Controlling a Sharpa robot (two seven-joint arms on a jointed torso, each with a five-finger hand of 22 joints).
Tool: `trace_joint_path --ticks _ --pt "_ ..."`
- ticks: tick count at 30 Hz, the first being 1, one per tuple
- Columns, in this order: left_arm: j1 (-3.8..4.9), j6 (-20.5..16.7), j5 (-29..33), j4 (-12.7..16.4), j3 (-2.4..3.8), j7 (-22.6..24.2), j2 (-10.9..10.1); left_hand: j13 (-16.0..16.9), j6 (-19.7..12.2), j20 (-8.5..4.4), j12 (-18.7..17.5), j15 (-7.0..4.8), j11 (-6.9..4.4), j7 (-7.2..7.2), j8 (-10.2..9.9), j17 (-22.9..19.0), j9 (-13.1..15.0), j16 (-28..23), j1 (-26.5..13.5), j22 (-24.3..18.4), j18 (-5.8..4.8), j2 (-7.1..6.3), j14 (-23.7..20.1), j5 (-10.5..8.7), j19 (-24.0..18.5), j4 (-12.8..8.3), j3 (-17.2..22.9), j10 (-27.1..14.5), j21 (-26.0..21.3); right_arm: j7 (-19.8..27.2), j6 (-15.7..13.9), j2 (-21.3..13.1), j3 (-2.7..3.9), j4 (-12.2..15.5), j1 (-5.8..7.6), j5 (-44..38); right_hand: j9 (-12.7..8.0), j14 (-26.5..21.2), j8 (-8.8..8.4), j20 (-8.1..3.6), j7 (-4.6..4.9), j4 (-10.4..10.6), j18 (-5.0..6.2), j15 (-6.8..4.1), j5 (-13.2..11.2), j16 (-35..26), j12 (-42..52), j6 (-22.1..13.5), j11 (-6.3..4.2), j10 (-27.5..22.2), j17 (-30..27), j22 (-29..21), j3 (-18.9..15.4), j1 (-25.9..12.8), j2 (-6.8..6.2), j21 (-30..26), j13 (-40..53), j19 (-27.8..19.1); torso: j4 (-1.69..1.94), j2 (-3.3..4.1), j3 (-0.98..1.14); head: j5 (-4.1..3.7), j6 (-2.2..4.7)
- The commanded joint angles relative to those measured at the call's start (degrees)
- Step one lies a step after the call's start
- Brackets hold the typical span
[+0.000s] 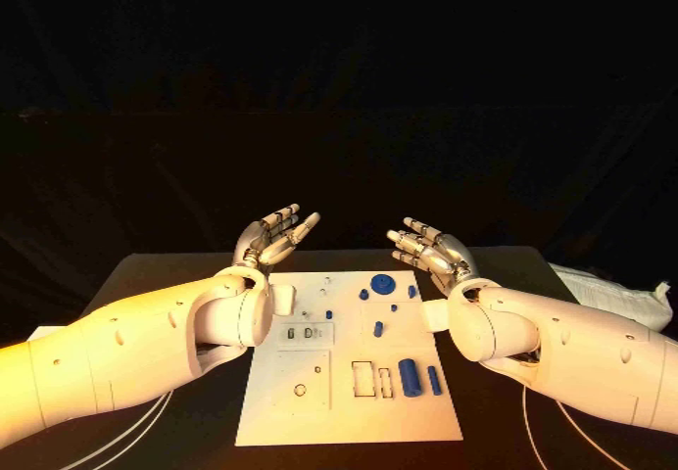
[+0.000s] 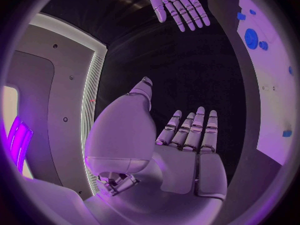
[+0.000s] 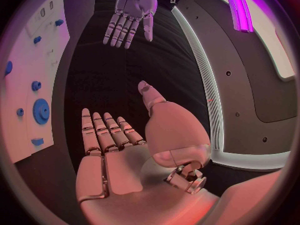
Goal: Assemble the parts on the task board
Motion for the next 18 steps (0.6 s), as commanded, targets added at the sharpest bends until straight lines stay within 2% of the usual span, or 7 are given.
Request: trace_joint_path --ticks 1,3,8,9,11,13,18 --pt "0.1 3.22 0.26 -0.01 0.02 -0.11 0.1 0.2 1.76 0.67 0.51 0.6 0.58 6.44 0.37 0.31 0.2 0.59 3.17 0.24 0.98 0.51 2.07 0.35 1.54 0.75 0.07 1.73 0.58 -4.26 10.69 -0.02 0.49 -0.37 -0.52 -7.14 1.1 14.26 1.91 0.56 7.82 -2.9 2.65 -0.99 -0.9 1.71 2.07 12.49 -0.56 15.5 0.95 1.47 1.35 6.73 1.07 3.16 1.07 11.4 0.03 0.02 -0.03 -0.01 -0.04" --pt "0.1 3.22 0.26 -0.01 0.02 -0.11 0.1 0.24 2.33 0.68 0.57 0.96 0.98 6.8 0.43 0.62 0.24 1.08 3.57 0.48 1.05 1.03 4.69 0.3 3.28 0.62 -0.05 2.46 0.96 -4.87 12.16 -0.04 0.8 -0.56 -0.78 -8.07 1.66 23.76 3.06 0.51 7.03 -3.92 3.85 -2.18 -1.95 3.19 3.61 19.63 -1.63 25.08 1.56 2.01 2.39 8.55 1.6 4.73 1.64 15.54 0.03 0.02 -0.03 -0.01 -0.04" --pt "0.1 3.22 0.26 -0.01 0.02 -0.11 0.1 0.48 5.27 0.56 0.86 0.93 1.36 6.97 0.73 1.47 0.46 2.77 5.02 1.1 1.07 1.7 13.38 0.21 9.47 0.33 -0.35 6.27 2.16 -5.46 13.55 -0.06 1.08 -0.73 -1.03 -8.95 1.76 30.95 3.44 0.43 5.87 -5.64 5.54 -3.89 -3.02 4.0 3.42 28.76 -3.06 30.68 1.52 2.25 4.4 10.44 1.43 6.49 1.32 19.34 0.03 0.02 -0.03 -0.01 -0.04" --pt "0.13 5.88 0.25 0.22 0.04 1.22 -2.56 0.62 6.82 0.55 1.08 0.63 1.37 6.82 0.94 1.59 0.58 3.25 5.44 1.41 1.28 1.94 14.77 0.19 12.43 0.16 -0.37 8.21 2.76 -1.75 5.78 -0.78 1.12 -3.38 -0.08 -23.71 1.74 32.36 3.37 0.26 5.76 -6.0 5.64 -4.19 -3.16 4.05 3.16 30.86 -3.45 31.81 1.46 2.34 5.03 10.55 1.27 7.02 1.23 20.47 0.03 1.12 -0.04 0.32 -0.26" --pt "0.15 6.4 0.22 0.81 0.04 1.56 -3.21 0.94 10.64 0.38 1.65 -0.12 0.92 6.44 1.54 1.91 0.91 4.4 6.32 2.04 2.02 2.44 17.83 0.1 18.21 -0.38 -0.39 12.86 4.18 -2.11 4.82 -0.87 1.15 -3.69 0.29 -26.66 1.77 35.15 3.28 -0.38 5.27 -6.7 5.71 -5.07 -3.51 4.46 2.98 33.38 -3.8 33.91 1.53 2.59 6.17 10.74 0.87 8.13 1.24 22.66 0.11 1.43 0.01 0.25 -0.29" --pt "0.16 7.63 -0.08 1.97 0.04 1.79 -4.36 1.71 17.37 0.16 3.5 -1.92 -0.31 6.18 2.6 2.51 1.39 6.39 7.43 2.83 3.67 3.36 23.39 0.0 24.33 -1.68 -0.58 24.56 6.56 -3.09 3.83 -0.93 1.21 -4.06 0.91 -30.32 1.76 37.85 3.0 -1.5 5.12 -7.33 5.77 -5.94 -3.35 4.57 2.57 35.13 -4.23 35.99 1.5 2.99 7.77 10.57 0.57 9.61 1.23 25.45 0.15 2.05 0.07 0.11 0.13" --pt "0.38 10.52 -1.07 4.33 0.05 1.74 -6.44 1.87 26.73 -1.54 5.72 -4.31 -2.35 4.53 4.69 3.78 1.89 8.43 8.72 3.31 4.37 4.74 30.94 -0.03 31.62 -3.97 -1.17 31.7 8.66 -7.19 6.41 -1.31 1.88 -3.98 1.69 -40.64 1.68 42.63 2.09 -3.38 4.81 -8.29 5.7 -7.37 -3.22 4.6 1.66 37.04 -5.13 39.01 1.59 3.77 10.54 10.04 -0.37 12.06 1.25 28.96 0.63 3.36 0.09 -0.27 0.78"
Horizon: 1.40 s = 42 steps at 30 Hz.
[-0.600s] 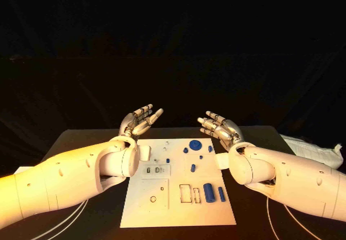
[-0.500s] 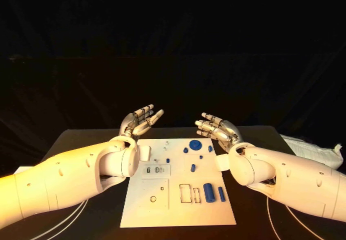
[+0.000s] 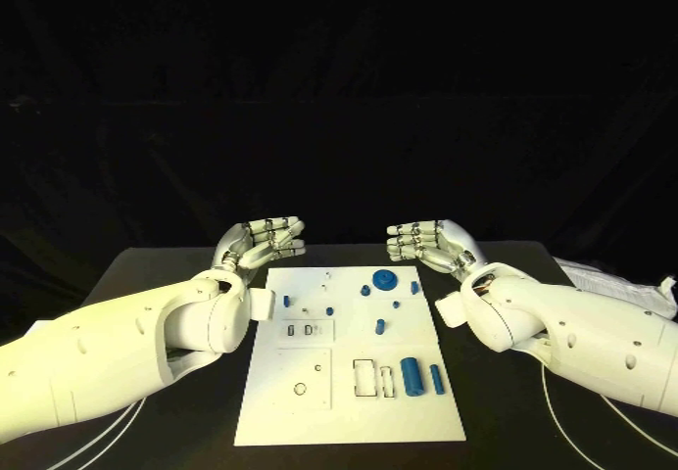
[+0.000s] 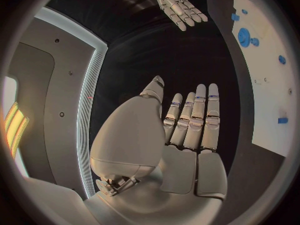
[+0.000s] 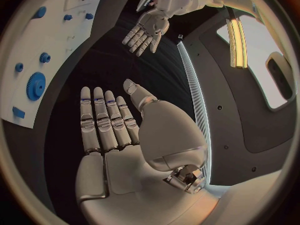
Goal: Assemble the parts on the task board
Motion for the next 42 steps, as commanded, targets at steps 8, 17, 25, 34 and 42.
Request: trace_joint_path --ticks 8,17,25,34,42 --pt "0.88 7.42 -1.46 5.29 0.26 1.73 -3.23 -0.05 4.95 -2.1 1.0 -2.06 -2.16 -0.17 0.71 1.7 -0.28 0.24 1.74 -0.27 0.67 1.83 5.53 -0.04 5.33 -2.33 -0.05 6.06 0.43 -11.68 4.61 -0.02 2.27 0.83 1.13 -36.19 0.23 17.05 -0.5 -5.53 -0.47 -1.73 1.07 -5.02 -2.05 2.27 -1.05 8.96 -3.25 10.86 1.17 4.74 4.27 1.14 -2.37 10.94 0.17 12.37 1.3 3.46 -0.04 -1.2 1.37" --pt "1.16 7.42 0.12 8.7 0.69 1.71 -4.25 -0.1 5.07 -2.14 0.8 -2.04 -2.13 -0.04 0.49 1.8 -0.36 -0.09 1.57 -0.42 0.63 1.71 5.57 -0.09 5.52 -2.45 -0.3 6.26 0.21 -22.89 8.24 0.48 2.7 0.48 2.81 -55.56 0.22 27.14 -0.57 -8.22 -2.29 -0.08 1.23 -7.82 -5.09 5.84 -1.15 10.66 -5.12 13.13 3.93 9.27 2.8 0.17 -4.42 19.17 0.16 17.09 2.52 5.27 -0.28 -2.42 1.7" --pt "1.2 7.56 0.6 10.71 0.94 1.65 -4.76 -0.14 5.08 -2.11 0.56 -1.97 -2.01 0.14 0.27 1.87 -0.42 -0.4 1.42 -0.57 0.59 1.66 5.53 -0.09 5.59 -2.54 -0.49 6.26 -0.03 -26.82 11.73 1.1 2.77 0.5 4.25 -61.42 0.16 30.95 -0.73 -9.75 -3.01 1.79 1.13 -8.9 -5.14 11.03 -1.26 11.0 -5.92 13.32 7.99 12.45 3.7 0.02 -5.52 24.81 0.13 19.16 3.26 6.58 -0.54 -3.49 2.06" --pt "1.21 6.91 1.12 11.63 1.1 2.07 -4.84 -0.18 5.0 -2.07 0.26 -1.89 -1.88 0.33 -0.02 1.96 -0.47 -0.7 1.3 -0.74 0.57 1.63 5.56 -0.09 5.69 -2.69 -0.71 6.18 -0.29 -28.79 15.07 1.82 2.78 0.22 5.15 -64.89 0.17 30.81 -0.75 -10.13 -3.7 5.54 1.11 -9.13 -5.35 27.95 -1.25 10.72 -6.14 12.18 17.77 17.51 6.36 -0.15 -7.99 33.19 0.14 19.98 3.62 7.8 -0.7 -3.66 2.73" --pt "1.2 5.86 2.2 11.64 1.12 2.39 -4.5 -0.18 5.01 -2.07 0.13 -1.9 -1.83 0.41 -0.16 2.05 -0.47 -0.79 1.35 -0.81 0.58 1.75 5.72 -0.06 5.82 -2.82 -0.71 6.17 -0.39 -28.37 19.07 2.59 2.77 -0.1 5.27 -67.52 0.2 30.49 -0.7 -9.76 -4.02 8.33 -0.45 -8.85 -5.45 44.12 -1.24 10.39 -6.19 10.87 31.17 31.18 7.03 0.16 -10.33 45.5 0.17 22.43 3.99 8.65 -0.96 -4.21 3.06"
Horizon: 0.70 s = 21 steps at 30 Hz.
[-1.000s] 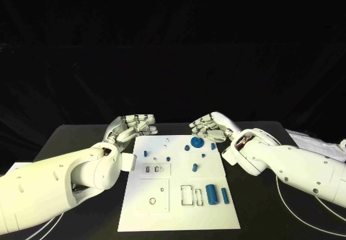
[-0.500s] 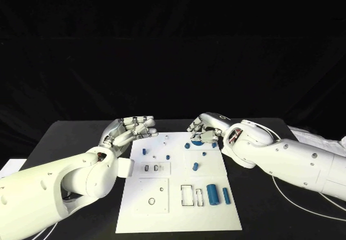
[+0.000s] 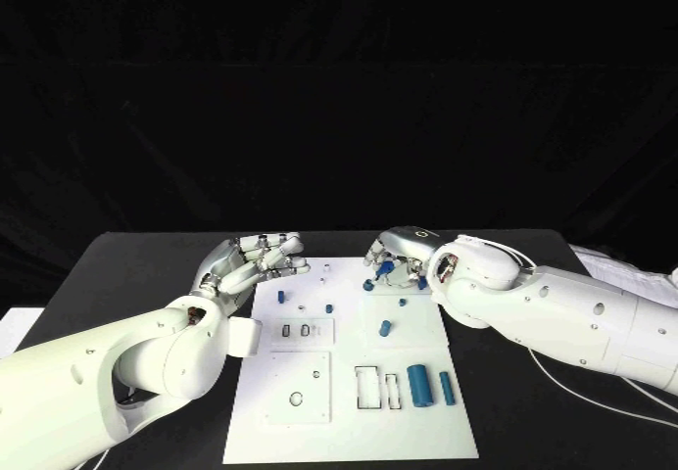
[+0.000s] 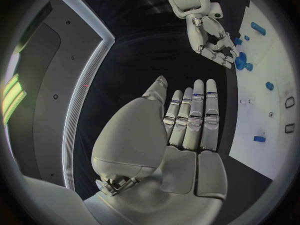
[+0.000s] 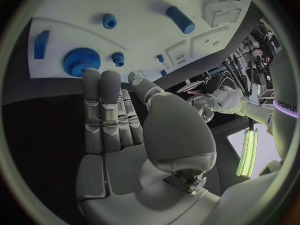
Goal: Assemble the parts on the task board
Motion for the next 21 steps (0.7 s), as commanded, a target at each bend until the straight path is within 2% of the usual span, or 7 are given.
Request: trace_joint_path --ticks 1,7,17,21 --pt "0.08 -0.24 1.36 0.1 0.06 1.28 0.21 -0.06 0.12 -0.09 -0.37 0.04 0.25 0.29 -0.25 0.09 -0.08 -0.34 -0.03 -0.07 0.62 0.38 0.43 -0.05 0.42 -0.3 -0.15 0.34 -0.38 -0.82 5.14 0.37 0.01 -0.16 0.03 -4.46 0.09 2.2 -0.2 0.15 -0.34 0.94 -1.15 0.03 -0.29 4.96 -0.13 -0.15 0.02 -0.46 4.75 4.65 0.03 0.11 -0.84 3.86 0.08 0.74 0.28 0.64 -0.16 -0.23 0.19" --pt "0.08 -0.32 1.68 0.17 0.06 1.33 0.19 -0.06 0.12 -0.09 -0.37 0.04 0.25 0.29 -0.25 0.09 -0.08 -0.35 -0.02 -0.07 0.63 0.38 0.44 -0.05 0.42 -0.31 -0.15 0.35 -0.38 -1.18 5.8 0.83 -0.01 -0.66 0.02 -5.91 0.1 1.81 -0.18 0.29 -0.39 1.84 -1.59 0.04 -0.29 8.3 -0.15 0.0 0.11 -0.53 7.82 8.43 0.32 0.7 -0.94 7.03 0.07 1.12 0.48 0.94 -0.16 -0.44 0.37" --pt "0.08 -0.17 1.8 0.1 0.06 1.01 0.26 -0.06 0.13 -0.09 -0.42 0.03 0.26 0.31 -0.31 0.13 -0.08 -0.38 0.02 -0.1 0.63 0.42 0.51 -0.04 0.49 -0.38 -0.15 0.36 -0.42 -1.86 5.58 2.01 -0.06 -2.06 -0.01 -6.91 0.12 1.37 -0.13 0.3 -0.49 3.32 -1.71 -0.04 -0.52 10.02 -0.08 0.38 -0.04 0.0 9.16 10.13 0.65 0.48 -0.64 8.68 0.1 1.01 0.82 1.33 -0.2 -0.68 0.81" --pt "0.09 -0.15 1.88 0.07 0.06 0.98 0.23 -0.06 0.11 -0.09 -0.47 0.02 0.28 0.36 -0.36 0.17 -0.08 -0.41 0.0 -0.12 0.63 0.43 0.57 -0.05 0.55 -0.41 -0.17 0.34 -0.45 -1.93 5.7 2.3 -0.09 -2.59 -0.02 -7.05 0.14 1.39 -0.11 0.27 -0.54 3.62 -1.81 -0.13 -0.59 10.93 -0.08 0.58 -0.08 0.25 10.03 10.92 1.1 0.77 -0.42 9.38 0.09 1.17 0.94 1.46 -0.24 -0.72 0.72"
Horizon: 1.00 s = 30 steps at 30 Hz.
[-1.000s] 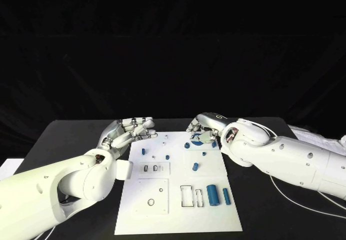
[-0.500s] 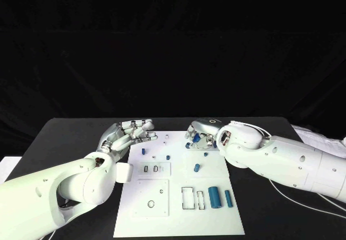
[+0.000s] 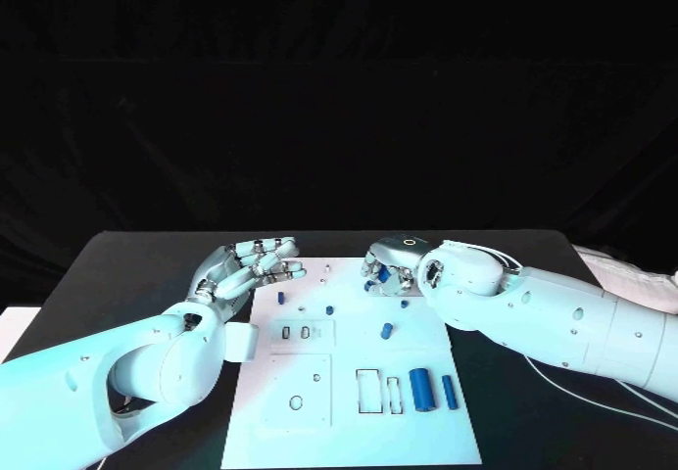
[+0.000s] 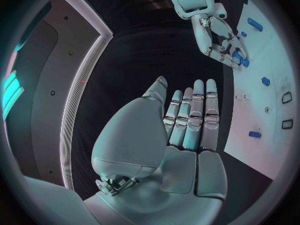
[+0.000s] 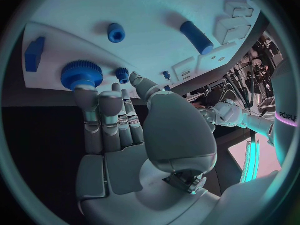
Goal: Assemble the parts on the task board
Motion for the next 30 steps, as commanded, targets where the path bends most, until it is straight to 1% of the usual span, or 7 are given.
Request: trace_joint_path --ticks 1,6,13,16,19,22,30 --pt "0.09 0.18 0.42 0.06 0.06 0.75 0.1 -0.07 0.11 0.11 -0.25 0.02 0.08 0.37 -0.37 0.06 -0.09 -0.18 0.0 -0.07 0.65 0.43 0.58 -0.05 0.35 -0.25 -0.01 0.13 -0.23 -0.69 1.23 0.25 -0.03 -0.41 -0.02 -1.78 0.1 1.38 -0.1 0.01 -0.16 0.58 -0.79 -0.14 -0.3 0.59 -0.09 0.26 -0.07 0.29 0.47 0.44 0.3 0.58 0.29 0.55 0.04 0.5 0.21 0.24 -0.05 -0.03 -0.11" --pt "0.09 0.14 0.73 -0.1 0.06 0.76 0.11 -0.07 0.13 0.1 -0.27 0.02 0.09 0.38 -0.4 0.09 -0.09 -0.19 0.01 -0.08 0.66 0.46 0.64 -0.05 0.4 -0.28 -0.01 0.15 -0.25 -0.66 1.51 0.61 -0.06 -0.93 -0.04 -1.83 0.13 1.28 -0.04 -0.02 -0.11 1.0 -0.87 -0.15 -0.53 1.1 -0.07 0.59 -0.13 0.62 0.81 1.14 0.78 0.69 0.52 1.17 0.05 0.61 0.32 0.38 -0.09 -0.34 -0.48" --pt "0.09 0.17 0.91 -0.21 0.06 0.62 0.08 -0.07 0.13 0.1 -0.27 0.02 0.09 0.38 -0.4 0.09 -0.09 -0.19 0.01 -0.08 0.66 0.46 0.64 -0.05 0.4 -0.28 -0.01 0.15 -0.25 -0.68 2.15 0.69 -0.1 -1.0 -0.06 -1.85 0.38 1.57 0.36 -0.2 -0.44 1.63 -1.34 -0.52 -1.09 4.05 0.13 2.14 -0.54 2.18 4.04 4.46 2.1 1.31 0.86 3.61 0.14 1.84 0.43 0.52 -0.12 -0.24 -0.78" --pt "0.09 0.23 0.93 -0.27 0.06 0.56 0.11 -0.07 0.13 0.1 -0.27 0.02 0.09 0.38 -0.4 0.09 -0.09 -0.19 0.01 -0.08 0.66 0.46 0.64 -0.05 0.4 -0.28 -0.01 0.15 -0.25 -0.62 2.31 0.68 -0.11 -0.98 -0.07 -1.87 0.66 1.94 0.79 -0.43 -0.83 1.72 -1.84 -0.91 -1.94 6.41 0.29 3.57 -0.98 3.67 6.8 7.57 3.12 2.01 1.29 5.7 0.23 3.19 0.55 0.55 -0.17 -0.41 -0.88" --pt "0.09 0.26 0.94 -0.31 0.06 0.51 0.14 -0.06 0.15 0.09 -0.31 0.0 0.09 0.4 -0.44 0.13 -0.09 -0.21 0.02 -0.1 0.66 0.49 0.73 -0.05 0.49 -0.33 -0.02 0.17 -0.27 -0.49 2.33 0.69 -0.11 -0.96 -0.08 -2.02 0.85 1.91 0.92 -0.67 -1.1 1.69 -2.04 -1.13 -4.06 7.37 0.2 4.42 -1.26 4.62 7.61 8.92 4.35 2.83 2.06 6.74 0.23 3.67 0.62 0.62 -0.15 -0.54 -0.93" --pt "0.09 0.27 0.94 -0.34 0.06 0.49 0.16 -0.06 0.15 0.09 -0.31 0.0 0.09 0.4 -0.44 0.13 -0.09 -0.21 0.02 -0.1 0.66 0.49 0.73 -0.05 0.49 -0.33 -0.02 0.17 -0.27 -0.45 2.1 0.71 -0.11 -0.92 -0.09 -2.16 0.96 1.83 0.99 -0.74 -1.21 1.73 -2.15 -1.23 -4.72 7.84 0.14 4.9 -1.44 5.1 8.01 9.67 4.93 3.11 2.38 7.28 0.23 3.89 0.7 0.65 -0.18 -0.55 -0.98" --pt "0.09 0.27 0.95 -0.33 0.06 0.44 0.14 -0.07 0.15 0.09 -0.33 0.0 0.1 0.4 -0.46 0.15 -0.09 -0.22 0.03 -0.11 0.66 0.49 0.76 -0.05 0.52 -0.36 -0.03 0.17 -0.28 -0.56 -2.56 0.75 -0.11 -0.58 -0.1 -2.27 1.21 1.81 1.06 -0.9 -1.25 1.83 -2.37 -1.37 -4.99 9.09 0.07 5.74 -1.63 6.09 9.26 11.15 5.92 3.47 2.79 8.35 0.26 4.31 0.87 0.75 -0.21 -0.72 -0.87"
